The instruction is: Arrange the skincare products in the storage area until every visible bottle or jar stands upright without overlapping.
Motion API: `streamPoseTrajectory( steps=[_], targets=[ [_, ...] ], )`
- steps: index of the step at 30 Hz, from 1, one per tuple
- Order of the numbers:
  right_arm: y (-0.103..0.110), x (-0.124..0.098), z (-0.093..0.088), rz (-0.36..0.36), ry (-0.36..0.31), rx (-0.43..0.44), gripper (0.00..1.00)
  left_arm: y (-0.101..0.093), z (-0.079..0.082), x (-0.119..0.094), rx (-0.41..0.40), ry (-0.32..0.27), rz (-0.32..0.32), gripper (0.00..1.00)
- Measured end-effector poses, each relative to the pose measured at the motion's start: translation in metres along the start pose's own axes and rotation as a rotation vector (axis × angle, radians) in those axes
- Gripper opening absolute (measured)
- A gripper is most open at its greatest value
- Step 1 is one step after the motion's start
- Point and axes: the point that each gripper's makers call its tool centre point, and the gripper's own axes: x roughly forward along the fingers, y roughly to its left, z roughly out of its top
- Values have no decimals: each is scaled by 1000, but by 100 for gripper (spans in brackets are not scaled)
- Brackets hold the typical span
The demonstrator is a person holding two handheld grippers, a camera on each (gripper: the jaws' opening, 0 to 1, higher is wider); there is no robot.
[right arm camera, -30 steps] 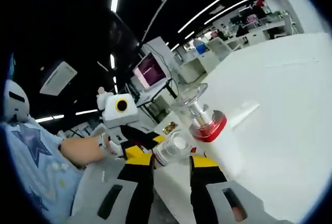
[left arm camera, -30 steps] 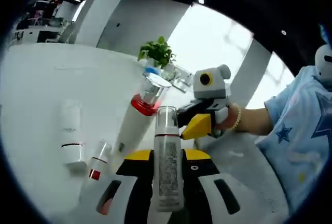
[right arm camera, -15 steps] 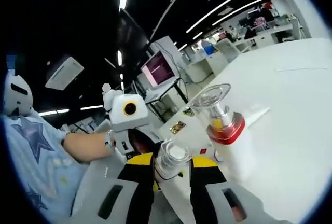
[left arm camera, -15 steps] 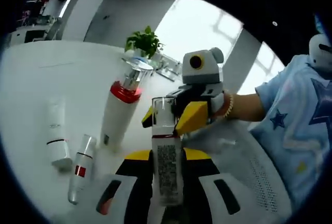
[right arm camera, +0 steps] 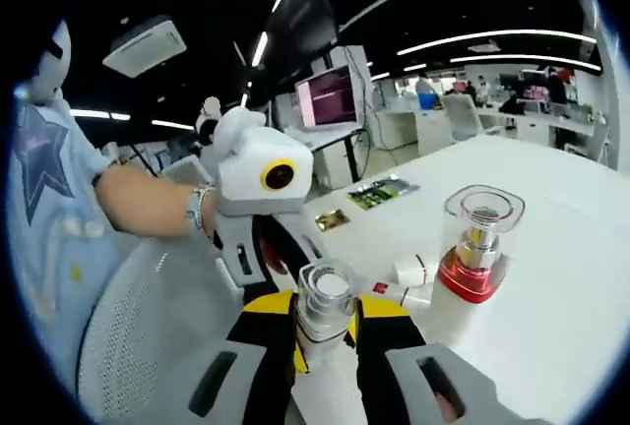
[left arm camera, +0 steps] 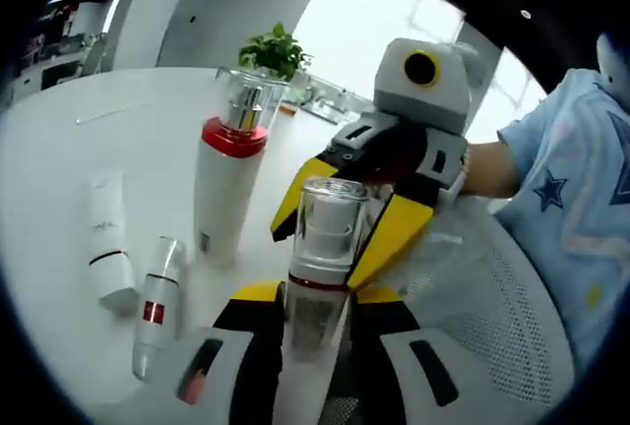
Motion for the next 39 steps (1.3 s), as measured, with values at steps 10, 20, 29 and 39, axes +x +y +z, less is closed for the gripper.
streamPoseTrajectory(
  steps=[10,20,29,39],
  targets=[
    [-34,-7,-5,-177,25,-112,18,15,-4,-3,4,20,77,20],
    [-45,-9,-15,-233,74,-236,18,15,-13,0,46,71,90,20],
    [-48,-14,-16,-239,74,-218,19,18,-13,-1,60,73,104,20],
    [-47,-13,-31,-226,156,-218,22,19,-14,-1,65,84,111,20]
  ],
)
